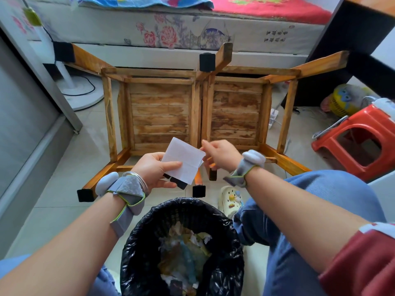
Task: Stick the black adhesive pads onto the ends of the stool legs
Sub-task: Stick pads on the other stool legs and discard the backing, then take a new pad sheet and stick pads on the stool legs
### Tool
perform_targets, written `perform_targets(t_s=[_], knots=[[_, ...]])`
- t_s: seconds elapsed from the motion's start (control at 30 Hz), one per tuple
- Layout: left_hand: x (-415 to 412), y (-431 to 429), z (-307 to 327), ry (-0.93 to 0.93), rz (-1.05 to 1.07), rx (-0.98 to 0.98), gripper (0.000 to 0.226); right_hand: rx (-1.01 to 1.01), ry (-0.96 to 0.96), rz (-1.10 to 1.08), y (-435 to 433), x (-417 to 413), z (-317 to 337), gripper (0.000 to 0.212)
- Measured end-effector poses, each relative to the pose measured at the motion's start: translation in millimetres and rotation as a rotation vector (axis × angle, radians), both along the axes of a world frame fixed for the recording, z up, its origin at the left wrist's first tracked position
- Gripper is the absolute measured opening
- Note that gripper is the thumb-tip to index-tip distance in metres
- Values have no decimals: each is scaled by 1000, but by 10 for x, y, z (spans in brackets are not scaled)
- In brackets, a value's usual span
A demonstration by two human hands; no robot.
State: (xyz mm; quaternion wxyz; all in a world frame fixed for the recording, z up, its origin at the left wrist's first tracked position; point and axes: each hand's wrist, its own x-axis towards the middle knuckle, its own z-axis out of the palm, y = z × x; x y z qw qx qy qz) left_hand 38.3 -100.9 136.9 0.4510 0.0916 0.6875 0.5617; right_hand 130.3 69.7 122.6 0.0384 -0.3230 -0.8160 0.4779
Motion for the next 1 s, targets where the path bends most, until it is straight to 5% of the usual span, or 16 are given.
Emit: perform_targets(t_s=[0.13,0.23,0.4,0.5,0.67,0.9,1.0], knots=[[33,-5,-11,4,-29,5,24,184,22,228,35,26,269,16],[29,-35,-30,5,-52,-12,21,300,94,204,0,50,239,10],[-103,-113,-30,44,-63,-70,15,-58,269,-141,3,16,296,13],[-303,-241,-36,219,71,-193,13,-262,91,201,24,40,382,13],[-452,-409,-91,304,246,-279,12,264,-281,782,-572,119,-149,12],[-162,-245,-1,125,96,-111,8,393,-578,984,-1112,439,-895,26],[-125,-220,45,125,66,-65,7,489,-508,950,-1022,295,-741,21]])
